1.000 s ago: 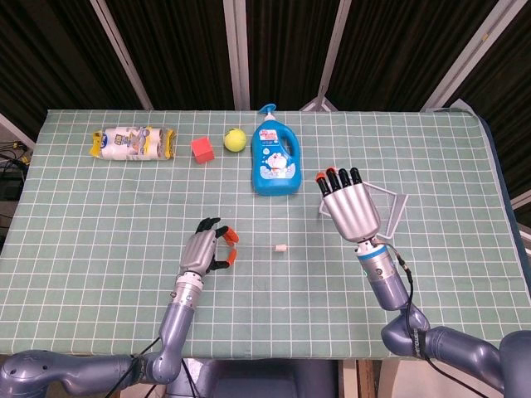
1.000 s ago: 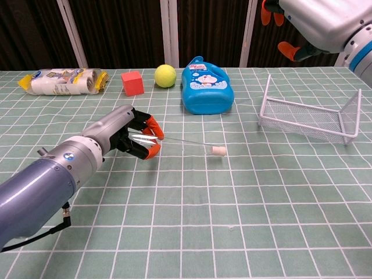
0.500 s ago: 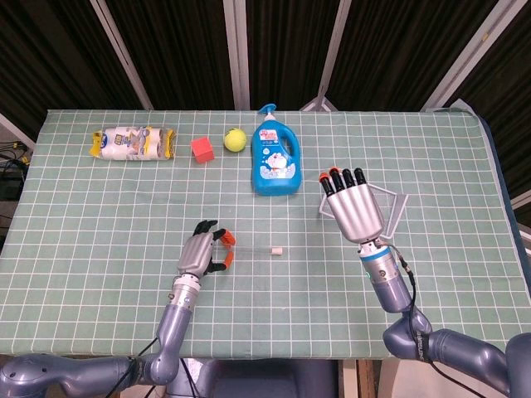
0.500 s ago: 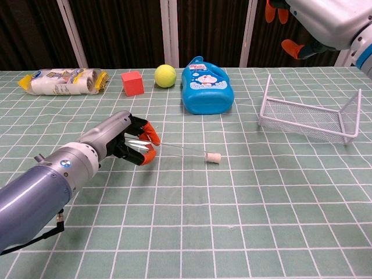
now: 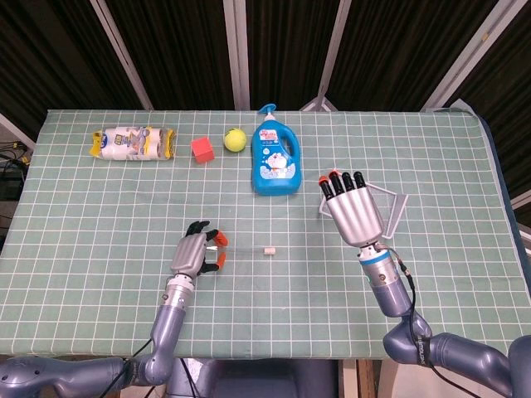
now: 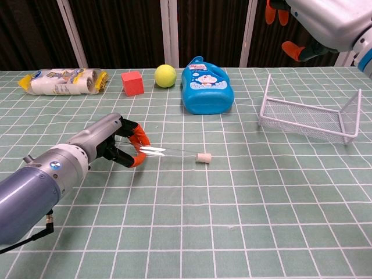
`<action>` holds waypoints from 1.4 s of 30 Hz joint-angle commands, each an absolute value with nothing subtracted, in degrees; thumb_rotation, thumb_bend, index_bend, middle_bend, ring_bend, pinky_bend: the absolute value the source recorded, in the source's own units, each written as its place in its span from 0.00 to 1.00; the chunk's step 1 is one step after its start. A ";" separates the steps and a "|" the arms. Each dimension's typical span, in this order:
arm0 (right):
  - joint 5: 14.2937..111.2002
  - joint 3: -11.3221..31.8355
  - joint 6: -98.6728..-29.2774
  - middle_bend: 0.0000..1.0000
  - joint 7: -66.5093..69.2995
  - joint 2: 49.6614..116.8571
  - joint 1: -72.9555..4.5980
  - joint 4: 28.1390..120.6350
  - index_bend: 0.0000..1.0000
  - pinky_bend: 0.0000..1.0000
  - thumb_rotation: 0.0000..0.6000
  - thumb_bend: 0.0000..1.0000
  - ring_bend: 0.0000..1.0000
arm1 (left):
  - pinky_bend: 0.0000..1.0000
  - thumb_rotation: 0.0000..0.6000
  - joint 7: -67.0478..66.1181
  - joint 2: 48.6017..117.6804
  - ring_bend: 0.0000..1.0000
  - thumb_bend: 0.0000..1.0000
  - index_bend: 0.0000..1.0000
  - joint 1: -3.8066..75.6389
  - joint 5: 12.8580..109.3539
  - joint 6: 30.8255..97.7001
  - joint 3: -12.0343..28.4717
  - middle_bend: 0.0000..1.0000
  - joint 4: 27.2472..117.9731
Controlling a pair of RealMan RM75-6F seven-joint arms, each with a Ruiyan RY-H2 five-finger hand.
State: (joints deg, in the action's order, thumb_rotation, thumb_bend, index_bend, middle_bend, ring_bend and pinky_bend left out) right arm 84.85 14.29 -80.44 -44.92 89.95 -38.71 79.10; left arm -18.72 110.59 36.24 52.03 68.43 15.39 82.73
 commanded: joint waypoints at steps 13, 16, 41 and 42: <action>85.51 12.68 -81.57 0.41 -47.33 89.31 -36.76 82.72 0.37 0.48 1.00 0.43 0.44 | 0.00 1.00 -23.34 107.44 0.07 0.38 0.43 34.73 48.70 69.34 15.81 0.32 86.70; 85.52 12.41 -82.33 0.40 -47.35 88.84 -35.88 83.71 0.35 0.48 1.00 0.43 0.43 | 0.00 1.00 -22.71 106.45 0.06 0.38 0.42 34.25 48.77 69.87 16.55 0.30 88.00; 75.66 1.81 -87.38 0.00 -18.30 66.80 -12.00 103.05 0.00 0.01 1.00 0.33 0.00 | 0.00 1.00 -8.35 71.06 0.00 0.21 0.10 15.62 82.95 86.44 1.68 0.03 100.80; 76.42 0.92 -87.81 0.00 -16.87 66.32 -10.98 102.48 0.00 0.01 1.00 0.33 0.00 | 0.00 1.00 -7.02 70.19 0.00 0.21 0.10 14.13 84.51 88.15 0.47 0.03 99.99</action>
State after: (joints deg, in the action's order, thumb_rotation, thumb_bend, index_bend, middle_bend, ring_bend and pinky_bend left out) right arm 75.12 2.78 -87.00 -19.14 67.66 -12.97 102.84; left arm -9.81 72.25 16.98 81.43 84.92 3.30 100.82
